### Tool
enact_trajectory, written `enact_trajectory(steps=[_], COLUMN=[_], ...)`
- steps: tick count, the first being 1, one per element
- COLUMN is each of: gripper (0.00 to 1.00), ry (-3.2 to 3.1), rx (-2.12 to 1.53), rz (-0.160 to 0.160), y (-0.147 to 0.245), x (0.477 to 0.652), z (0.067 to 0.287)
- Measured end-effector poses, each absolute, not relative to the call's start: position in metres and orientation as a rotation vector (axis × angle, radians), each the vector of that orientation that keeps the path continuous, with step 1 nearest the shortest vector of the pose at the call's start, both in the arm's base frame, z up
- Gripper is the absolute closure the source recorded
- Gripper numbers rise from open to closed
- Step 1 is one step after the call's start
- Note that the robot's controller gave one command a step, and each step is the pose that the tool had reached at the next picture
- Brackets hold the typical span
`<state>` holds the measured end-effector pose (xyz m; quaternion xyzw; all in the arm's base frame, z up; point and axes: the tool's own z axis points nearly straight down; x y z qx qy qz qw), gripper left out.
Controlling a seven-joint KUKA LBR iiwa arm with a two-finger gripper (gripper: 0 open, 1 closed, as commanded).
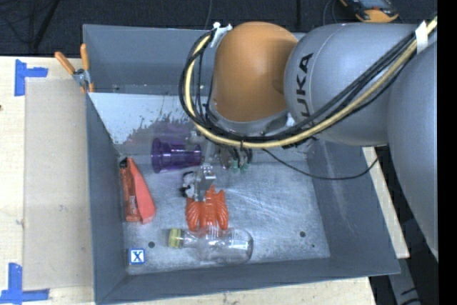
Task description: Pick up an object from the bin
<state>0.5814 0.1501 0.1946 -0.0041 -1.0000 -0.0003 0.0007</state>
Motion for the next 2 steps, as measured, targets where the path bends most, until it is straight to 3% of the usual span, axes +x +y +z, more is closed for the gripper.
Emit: enact_trajectory(steps=[1,2], gripper=[0.00,0.00], ry=[-3.140,-3.146], rx=[-0.013,0.096], rz=[-0.001,-0.001], y=[0.150,0.155], x=[0.581,0.595], z=[0.195,0.148])
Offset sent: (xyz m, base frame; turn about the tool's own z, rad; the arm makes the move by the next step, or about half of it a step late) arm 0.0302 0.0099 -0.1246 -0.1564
